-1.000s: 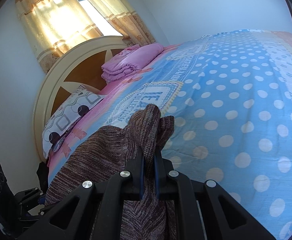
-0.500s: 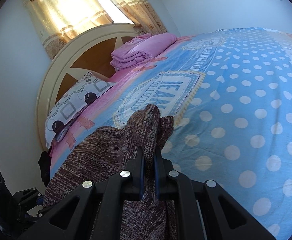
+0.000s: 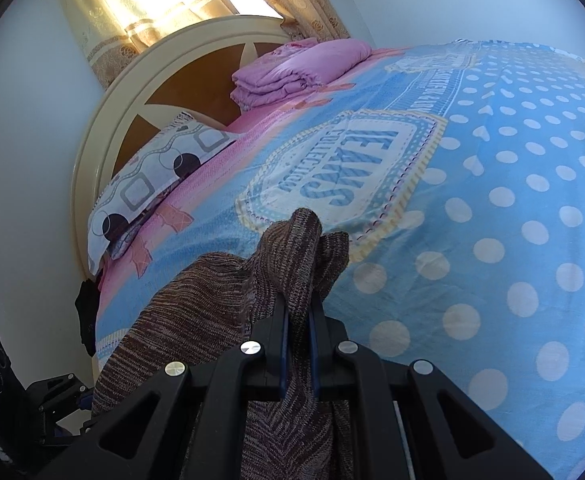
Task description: Fold small clothes
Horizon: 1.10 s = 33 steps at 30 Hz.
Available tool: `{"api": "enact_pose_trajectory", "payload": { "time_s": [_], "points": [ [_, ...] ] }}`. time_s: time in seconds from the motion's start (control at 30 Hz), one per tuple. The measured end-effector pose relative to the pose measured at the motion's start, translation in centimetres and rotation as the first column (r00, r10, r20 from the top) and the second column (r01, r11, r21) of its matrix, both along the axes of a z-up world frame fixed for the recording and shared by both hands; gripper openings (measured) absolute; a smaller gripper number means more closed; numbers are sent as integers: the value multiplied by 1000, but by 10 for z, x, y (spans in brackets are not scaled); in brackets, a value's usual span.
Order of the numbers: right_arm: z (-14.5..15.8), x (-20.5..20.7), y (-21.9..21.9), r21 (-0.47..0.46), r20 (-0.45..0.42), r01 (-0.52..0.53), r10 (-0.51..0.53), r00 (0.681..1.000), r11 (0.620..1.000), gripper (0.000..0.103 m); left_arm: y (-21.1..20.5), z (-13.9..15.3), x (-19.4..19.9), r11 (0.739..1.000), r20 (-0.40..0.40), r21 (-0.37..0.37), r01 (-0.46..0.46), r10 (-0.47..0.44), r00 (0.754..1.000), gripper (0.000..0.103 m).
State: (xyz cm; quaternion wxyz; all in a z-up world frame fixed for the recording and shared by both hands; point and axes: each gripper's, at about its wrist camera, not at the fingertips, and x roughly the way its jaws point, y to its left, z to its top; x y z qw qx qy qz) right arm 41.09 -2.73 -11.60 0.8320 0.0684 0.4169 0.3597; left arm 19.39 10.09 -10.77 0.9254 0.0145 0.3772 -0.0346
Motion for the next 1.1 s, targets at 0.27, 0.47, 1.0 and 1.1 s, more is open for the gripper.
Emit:
{"api": "enact_pose_trajectory", "payload": {
  "time_s": [0.27,0.47,1.0,1.1],
  "points": [
    [-25,16,4,-84,-25,39,-42,999,996,8,7,-28,-2,999,-56,43,-28,30,998,35],
    [-9,-10,-8,-105,72,90,-83,994,990,12,11,-23,-16,995,7,76,-65,65,998,53],
    [-36,-99,-20,-169,80,51,-38,996,984,30,34,-43,9,944,51,190,-269,264,963,89],
    [-15,-125,-31,-150,132,127,-107,985,981,33,34,-31,-7,957,34,155,-246,243,969,89]
  ]
}}
